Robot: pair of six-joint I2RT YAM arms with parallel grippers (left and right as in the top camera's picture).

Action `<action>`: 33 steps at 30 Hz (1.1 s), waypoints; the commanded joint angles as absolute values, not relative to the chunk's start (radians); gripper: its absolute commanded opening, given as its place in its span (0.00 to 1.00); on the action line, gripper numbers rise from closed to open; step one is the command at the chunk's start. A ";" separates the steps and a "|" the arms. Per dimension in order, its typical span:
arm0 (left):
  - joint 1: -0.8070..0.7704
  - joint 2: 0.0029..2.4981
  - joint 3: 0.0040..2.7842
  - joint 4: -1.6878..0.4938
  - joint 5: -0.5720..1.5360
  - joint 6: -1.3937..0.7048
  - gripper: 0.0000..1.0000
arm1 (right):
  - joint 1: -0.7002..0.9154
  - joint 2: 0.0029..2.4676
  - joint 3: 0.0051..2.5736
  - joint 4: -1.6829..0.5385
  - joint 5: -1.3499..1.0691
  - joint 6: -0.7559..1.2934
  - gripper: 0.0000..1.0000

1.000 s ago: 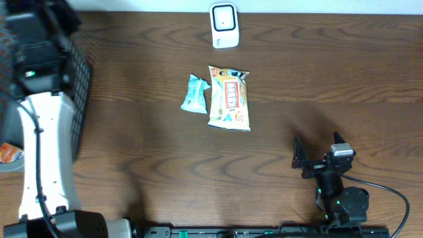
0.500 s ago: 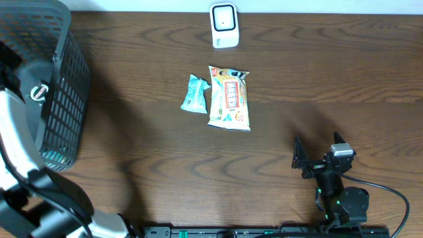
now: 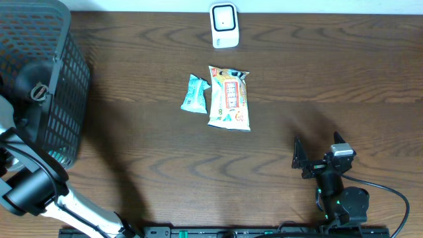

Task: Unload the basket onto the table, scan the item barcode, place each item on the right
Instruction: 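Grasp the small orange packet in the basket with the left gripper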

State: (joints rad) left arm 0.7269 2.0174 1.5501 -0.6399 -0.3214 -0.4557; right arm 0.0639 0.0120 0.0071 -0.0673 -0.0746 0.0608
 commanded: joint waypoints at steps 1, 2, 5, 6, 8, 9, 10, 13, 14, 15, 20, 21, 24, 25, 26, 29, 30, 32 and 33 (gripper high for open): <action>0.753 2.077 1.554 -0.670 -0.380 -0.492 0.98 | 0.058 0.007 0.006 -0.072 -0.078 0.063 0.99; 0.757 2.089 1.554 -0.678 -0.384 -0.493 0.98 | 0.058 0.007 0.006 -0.071 -0.078 0.063 0.99; 0.773 2.123 1.553 -0.693 -0.392 -0.493 0.98 | 0.058 0.007 0.006 -0.072 -0.078 0.063 0.99; 0.778 2.133 1.553 -0.697 -0.391 -0.493 0.98 | 0.058 0.007 0.006 -0.072 -0.078 0.063 0.99; 0.791 2.152 1.553 -0.712 -0.391 -0.493 0.98 | 0.058 0.007 0.006 -0.072 -0.078 0.063 0.99; 0.796 2.161 1.553 -0.719 -0.392 -0.493 0.98 | 0.058 0.007 0.006 -0.072 -0.078 0.063 0.99; 0.800 2.167 1.553 -0.722 -0.392 -0.493 0.97 | 0.058 0.007 0.006 -0.071 -0.078 0.063 0.99; 0.810 2.174 1.546 -0.728 -0.391 -0.493 0.88 | 0.058 0.007 0.006 -0.072 -0.078 0.063 0.99; 0.812 2.174 1.545 -0.727 -0.391 -0.493 0.83 | 0.058 0.007 0.006 -0.072 -0.078 0.063 0.99; 0.813 2.174 1.545 -0.727 -0.391 -0.492 0.73 | 0.058 0.007 0.006 -0.071 -0.078 0.063 0.99; 0.812 2.173 1.545 -0.729 -0.379 -0.492 0.15 | 0.058 0.007 0.006 -0.072 -0.078 0.063 0.99; 0.812 2.167 1.545 -0.728 -0.341 -0.492 0.08 | 0.058 0.007 0.006 -0.072 -0.078 0.063 0.99; 0.812 2.140 1.549 -0.724 -0.245 -0.493 0.08 | 0.058 0.007 0.006 -0.072 -0.078 0.063 0.99; 0.812 2.108 1.552 -0.716 -0.185 -0.493 0.07 | 0.058 0.007 0.006 -0.072 -0.078 0.063 0.99; 0.812 2.086 1.554 -0.710 -0.159 -0.494 0.07 | 0.058 0.007 0.006 -0.072 -0.078 0.063 0.99; 0.812 2.007 1.554 -0.686 -0.098 -0.501 0.07 | 0.058 0.007 0.006 -0.072 -0.078 0.063 0.99; 0.812 1.978 1.554 -0.677 -0.080 -0.511 0.07 | 0.058 0.007 0.006 -0.072 -0.078 0.063 0.99; 0.812 1.875 1.554 -0.634 0.021 -0.515 0.07 | 0.058 0.007 0.006 -0.071 -0.078 0.063 0.99; 0.812 1.838 1.554 -0.615 0.069 -0.515 0.08 | 0.058 0.007 0.006 -0.071 -0.078 0.063 0.99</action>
State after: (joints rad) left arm 0.8082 1.9926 1.5486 -0.6525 -0.1181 -0.4984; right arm 0.0639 0.0120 0.0071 -0.0673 -0.0746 0.0605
